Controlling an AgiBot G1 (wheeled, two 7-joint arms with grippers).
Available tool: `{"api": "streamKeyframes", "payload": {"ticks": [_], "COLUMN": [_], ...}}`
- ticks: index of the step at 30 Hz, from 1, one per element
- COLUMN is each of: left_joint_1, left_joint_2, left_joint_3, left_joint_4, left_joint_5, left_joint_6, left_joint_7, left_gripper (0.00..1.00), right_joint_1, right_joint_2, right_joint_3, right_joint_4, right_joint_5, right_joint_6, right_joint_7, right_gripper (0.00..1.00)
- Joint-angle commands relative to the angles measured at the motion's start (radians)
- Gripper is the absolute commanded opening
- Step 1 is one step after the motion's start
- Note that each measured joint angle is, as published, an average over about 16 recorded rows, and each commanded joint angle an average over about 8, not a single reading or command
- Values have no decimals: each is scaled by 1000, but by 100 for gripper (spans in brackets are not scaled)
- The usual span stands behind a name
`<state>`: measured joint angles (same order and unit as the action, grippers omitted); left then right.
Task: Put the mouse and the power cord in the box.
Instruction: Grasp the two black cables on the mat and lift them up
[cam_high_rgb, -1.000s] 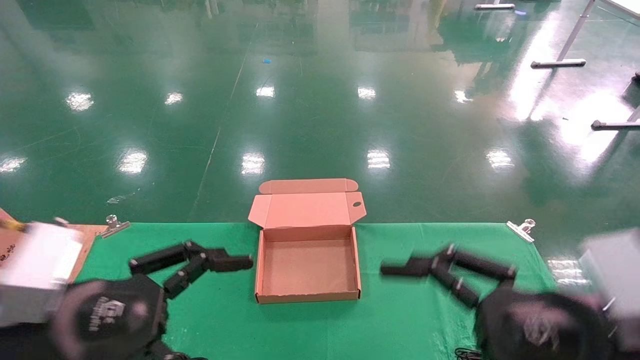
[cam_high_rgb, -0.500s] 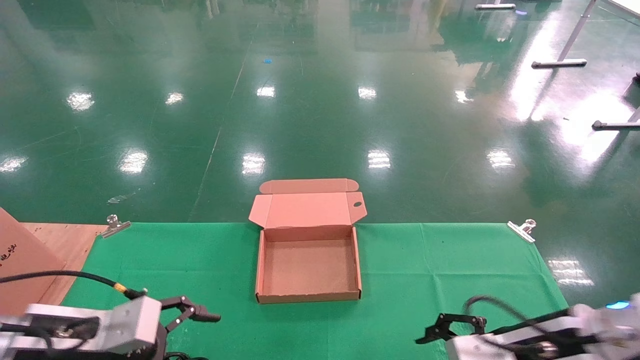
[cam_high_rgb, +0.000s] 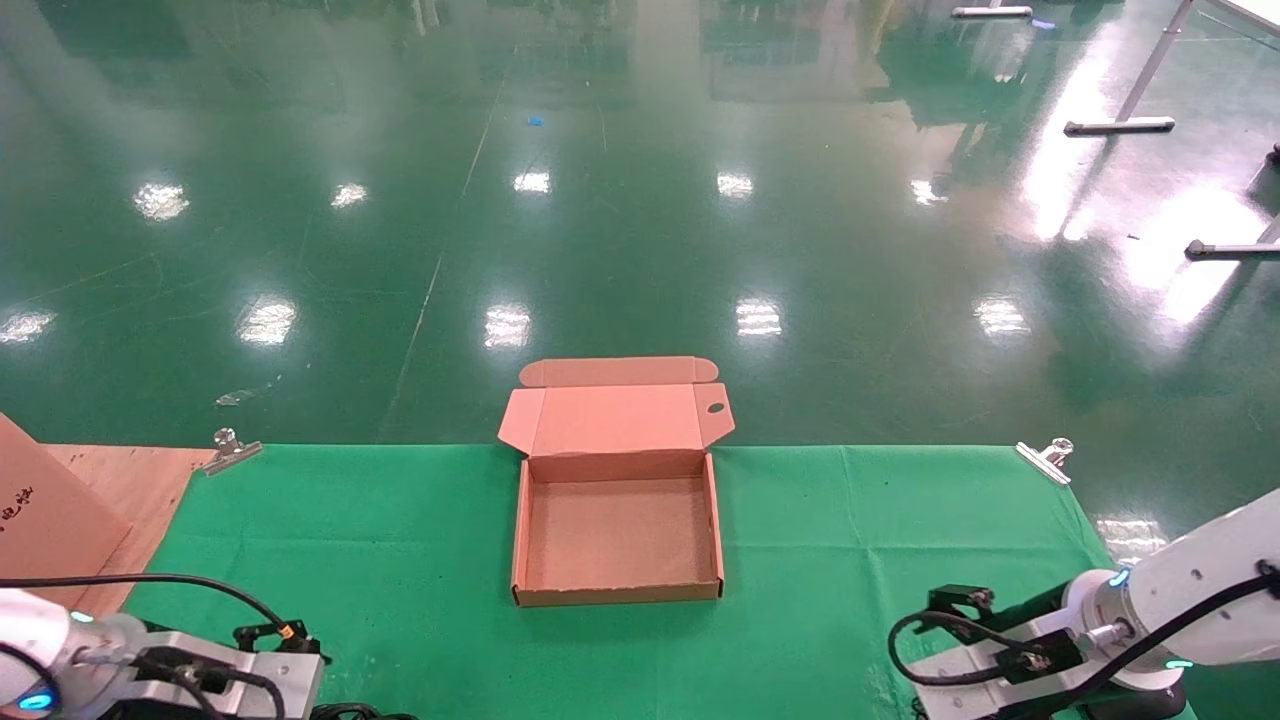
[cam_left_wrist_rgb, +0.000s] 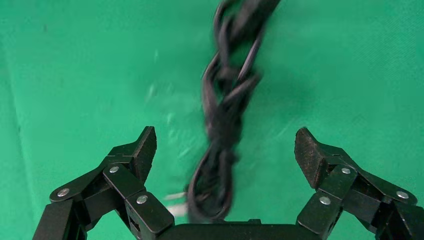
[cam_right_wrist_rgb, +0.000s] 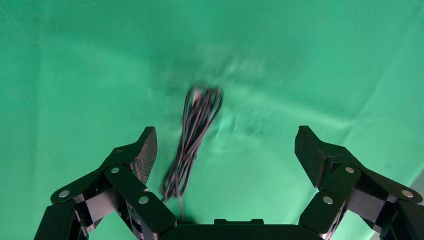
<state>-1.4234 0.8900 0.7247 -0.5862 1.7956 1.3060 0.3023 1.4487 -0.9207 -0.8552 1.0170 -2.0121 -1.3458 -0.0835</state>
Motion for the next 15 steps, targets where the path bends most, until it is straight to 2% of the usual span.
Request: {"api": "streamKeyframes", "payload": {"ticks": [1, 8, 15], "left_joint_1": [-12, -49, -73], "left_joint_2": [30, 65, 86], "left_joint_3": [22, 11, 2], "left_joint_4": [47, 177, 265], "left_joint_5": [54, 31, 9], "left_joint_6": [-48, -45, -23], "left_joint_7": [23, 92, 144], "left_gripper": [100, 100, 100], "right_joint_1": [-1, -3, 22], "right_joint_2": [-14, -67, -114], "right_joint_3": [-11, -9, 2], "right_joint_4": [-49, -272, -459], "right_joint_5": [-34, -26, 0], "right_joint_6": [36, 133, 184], "right_joint_7": [-35, -159, -268], "right_gripper": [100, 100, 100]}}
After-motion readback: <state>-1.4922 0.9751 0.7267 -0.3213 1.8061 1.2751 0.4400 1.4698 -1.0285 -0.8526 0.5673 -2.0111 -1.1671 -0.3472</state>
